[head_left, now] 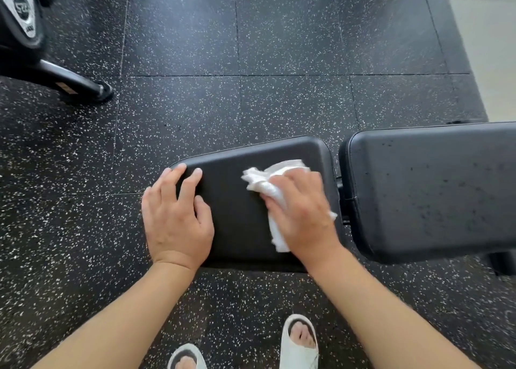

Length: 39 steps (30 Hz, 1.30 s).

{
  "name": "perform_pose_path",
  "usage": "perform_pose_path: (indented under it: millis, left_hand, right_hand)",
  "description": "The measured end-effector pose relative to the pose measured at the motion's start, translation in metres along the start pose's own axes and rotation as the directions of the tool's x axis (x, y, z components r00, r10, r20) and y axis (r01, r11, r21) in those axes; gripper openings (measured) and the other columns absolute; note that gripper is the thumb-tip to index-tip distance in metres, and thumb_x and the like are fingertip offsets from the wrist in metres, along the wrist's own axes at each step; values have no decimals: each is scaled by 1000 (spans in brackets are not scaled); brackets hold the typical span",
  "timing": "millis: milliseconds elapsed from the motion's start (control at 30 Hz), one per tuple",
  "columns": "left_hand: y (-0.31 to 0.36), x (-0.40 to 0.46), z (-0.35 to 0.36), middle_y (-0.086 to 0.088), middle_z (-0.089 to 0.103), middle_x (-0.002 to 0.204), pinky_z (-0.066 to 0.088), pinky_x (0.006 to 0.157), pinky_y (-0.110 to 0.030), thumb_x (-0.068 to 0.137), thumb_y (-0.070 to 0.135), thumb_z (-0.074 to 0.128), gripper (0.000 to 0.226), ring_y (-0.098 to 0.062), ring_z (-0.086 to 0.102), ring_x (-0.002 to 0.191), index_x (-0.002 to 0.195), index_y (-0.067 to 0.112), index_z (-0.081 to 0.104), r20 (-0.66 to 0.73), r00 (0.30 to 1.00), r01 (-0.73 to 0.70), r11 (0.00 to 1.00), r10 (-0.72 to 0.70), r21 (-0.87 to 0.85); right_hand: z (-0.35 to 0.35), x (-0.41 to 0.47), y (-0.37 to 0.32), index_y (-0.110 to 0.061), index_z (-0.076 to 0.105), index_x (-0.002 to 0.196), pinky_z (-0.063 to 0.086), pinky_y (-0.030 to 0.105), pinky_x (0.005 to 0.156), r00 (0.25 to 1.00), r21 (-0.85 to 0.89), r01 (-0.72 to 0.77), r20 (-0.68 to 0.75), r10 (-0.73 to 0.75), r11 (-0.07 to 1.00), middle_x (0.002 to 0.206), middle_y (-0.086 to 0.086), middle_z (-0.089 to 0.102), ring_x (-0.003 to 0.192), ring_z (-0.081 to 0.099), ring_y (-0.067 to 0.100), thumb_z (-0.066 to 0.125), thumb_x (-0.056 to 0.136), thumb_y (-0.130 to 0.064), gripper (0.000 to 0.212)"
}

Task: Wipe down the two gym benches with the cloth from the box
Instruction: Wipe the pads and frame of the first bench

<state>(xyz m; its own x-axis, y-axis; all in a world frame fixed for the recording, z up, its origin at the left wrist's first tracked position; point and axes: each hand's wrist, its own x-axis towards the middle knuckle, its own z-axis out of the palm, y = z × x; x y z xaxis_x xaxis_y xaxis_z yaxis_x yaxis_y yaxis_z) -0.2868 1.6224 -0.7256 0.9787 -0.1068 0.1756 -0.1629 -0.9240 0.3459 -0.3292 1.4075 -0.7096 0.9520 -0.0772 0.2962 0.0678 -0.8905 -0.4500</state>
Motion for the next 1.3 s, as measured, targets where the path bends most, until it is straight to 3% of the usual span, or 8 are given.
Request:
perform_pose_path:
  millis: [100, 200, 433, 633, 767, 1067, 1200, 1300]
  left_hand:
    - [-1, -1, -1, -8, 51, 153, 30, 122, -58, 97, 21, 48, 45, -35, 44, 145, 139, 16, 64, -6, 1000, 6, 1000, -6, -14]
    - [-1, -1, -1, -7, 51, 153, 27, 124, -55, 98, 21, 48, 44, -34, 43, 145, 139, 17, 63, -1, 1000, 13, 999, -13, -30]
    - [-3, 0, -6, -8, 51, 155, 28, 123, -55, 98, 21, 48, 45, -35, 42, 145, 141, 16, 63, 39, 999, 13, 998, -11, -57]
    - [3, -1, -7, -11, 50, 153, 27, 123, -57, 99, 22, 44, 46, -37, 43, 144, 141, 13, 61, 30, 1000, -8, 1000, 9, -28]
    - [1, -2, -1, -10, 51, 153, 28, 122, -56, 98, 22, 45, 45, -37, 44, 143, 140, 15, 61, -15, 1000, -11, 1000, 11, -15]
    - [0, -1, 3, -10, 51, 152, 32, 120, -56, 99, 21, 45, 44, -38, 45, 142, 139, 14, 62, -37, 999, -26, 1000, 26, 4]
    - [-1, -2, 3, -10, 50, 152, 31, 121, -57, 99, 21, 44, 45, -38, 44, 142, 139, 14, 61, -21, 1000, -22, 1000, 22, 13]
    - [-1, -1, 5, -10, 49, 153, 31, 121, -58, 98, 22, 43, 45, -38, 44, 143, 139, 14, 61, -9, 1000, -15, 1000, 15, 21]
  right_hand:
    - [-27, -16, 40, -20, 75, 111, 37, 35, 89, 993, -43, -114, -48, 112, 993, 109, -3, 61, 97, 56, 27, 65, 101, -23, 14]
    - [-22, -27, 29, -15, 73, 109, 40, 37, 89, 959, -58, -279, -75, 274, 959, 109, 3, 62, 97, 55, 29, 66, 101, -25, 14]
    - [25, -43, -78, -10, 68, 101, 46, 36, 83, 997, 53, -56, 56, 53, 997, 98, 6, 60, 88, 46, 25, 62, 102, -25, 16]
    - [-15, -78, -26, -16, 72, 107, 43, 36, 86, 995, 35, -61, 82, 58, 998, 102, 2, 60, 91, 49, 26, 65, 102, -22, 11]
    - [-39, -88, 18, -20, 73, 111, 42, 35, 84, 977, -9, -212, 4, 212, 977, 107, -3, 57, 91, 44, 22, 67, 101, -26, 14]
    - [3, 70, 50, -10, 73, 101, 42, 43, 89, 940, 20, -328, -96, 328, 944, 105, 10, 62, 91, 52, 34, 66, 100, -25, 17]
    - [-4, 48, 50, -21, 73, 109, 36, 32, 92, 971, -22, -239, -6, 239, 971, 110, 1, 60, 98, 52, 29, 56, 104, -33, 21]
    - [-16, -12, 41, -23, 71, 110, 37, 35, 88, 984, 40, -178, 34, 177, 983, 109, -3, 56, 94, 45, 24, 61, 103, -28, 13]
